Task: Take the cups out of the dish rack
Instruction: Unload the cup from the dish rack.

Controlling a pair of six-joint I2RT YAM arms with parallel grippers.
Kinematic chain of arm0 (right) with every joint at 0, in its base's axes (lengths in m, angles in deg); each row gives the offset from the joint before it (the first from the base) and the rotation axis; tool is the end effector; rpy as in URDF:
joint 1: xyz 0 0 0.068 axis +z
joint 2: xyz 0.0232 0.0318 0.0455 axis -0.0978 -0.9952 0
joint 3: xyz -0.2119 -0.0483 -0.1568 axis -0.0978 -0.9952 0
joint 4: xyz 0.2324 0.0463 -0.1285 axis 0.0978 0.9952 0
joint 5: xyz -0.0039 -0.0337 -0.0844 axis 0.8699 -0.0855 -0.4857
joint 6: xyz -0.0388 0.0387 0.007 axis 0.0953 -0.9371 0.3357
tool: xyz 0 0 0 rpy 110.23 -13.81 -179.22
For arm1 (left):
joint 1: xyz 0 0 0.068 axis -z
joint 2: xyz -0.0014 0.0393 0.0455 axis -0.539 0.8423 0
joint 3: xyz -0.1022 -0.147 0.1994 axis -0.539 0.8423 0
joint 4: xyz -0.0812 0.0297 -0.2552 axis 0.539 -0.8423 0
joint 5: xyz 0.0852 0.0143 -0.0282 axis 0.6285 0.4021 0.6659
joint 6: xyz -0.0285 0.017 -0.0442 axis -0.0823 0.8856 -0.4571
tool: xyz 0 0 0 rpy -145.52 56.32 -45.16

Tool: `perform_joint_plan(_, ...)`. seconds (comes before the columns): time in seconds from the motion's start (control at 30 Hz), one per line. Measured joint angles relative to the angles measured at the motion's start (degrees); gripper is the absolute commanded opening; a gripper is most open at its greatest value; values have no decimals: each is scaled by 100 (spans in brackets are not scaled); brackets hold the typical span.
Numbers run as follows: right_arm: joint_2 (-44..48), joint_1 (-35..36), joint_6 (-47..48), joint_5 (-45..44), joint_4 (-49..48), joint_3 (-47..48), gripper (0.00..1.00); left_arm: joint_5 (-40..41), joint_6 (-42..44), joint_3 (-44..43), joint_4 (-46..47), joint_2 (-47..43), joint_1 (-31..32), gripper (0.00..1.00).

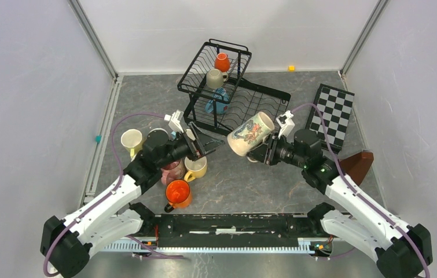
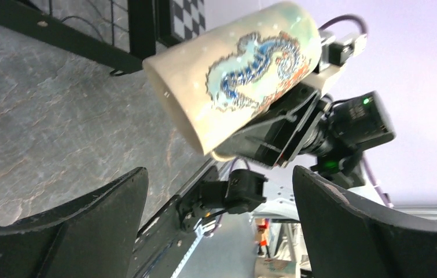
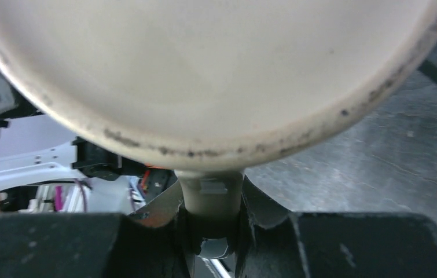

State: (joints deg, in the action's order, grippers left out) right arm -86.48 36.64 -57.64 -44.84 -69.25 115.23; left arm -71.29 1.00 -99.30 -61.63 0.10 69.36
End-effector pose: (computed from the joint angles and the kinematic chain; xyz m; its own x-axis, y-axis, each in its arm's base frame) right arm 0.1751 0.1221 0.2670 -0.7479 0.2610 -0.6103 -0.3852 0.5781 0.7193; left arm 0.1712 -0.1432 0.2820 -0.7925 -0.4417 -0.4204 0.2663 0.3695 -0.8902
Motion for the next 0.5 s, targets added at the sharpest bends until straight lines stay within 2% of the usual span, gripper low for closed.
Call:
perform_joint_plan(0.27, 13, 422, -1104, 61, -1554, -518, 0, -376, -748, 133, 1016, 149, -208, 100)
perform_joint_plan(0.5, -114, 927, -1624, -184, -2728, -667, 0, -531, -1580, 286, 2094, 442, -267, 98)
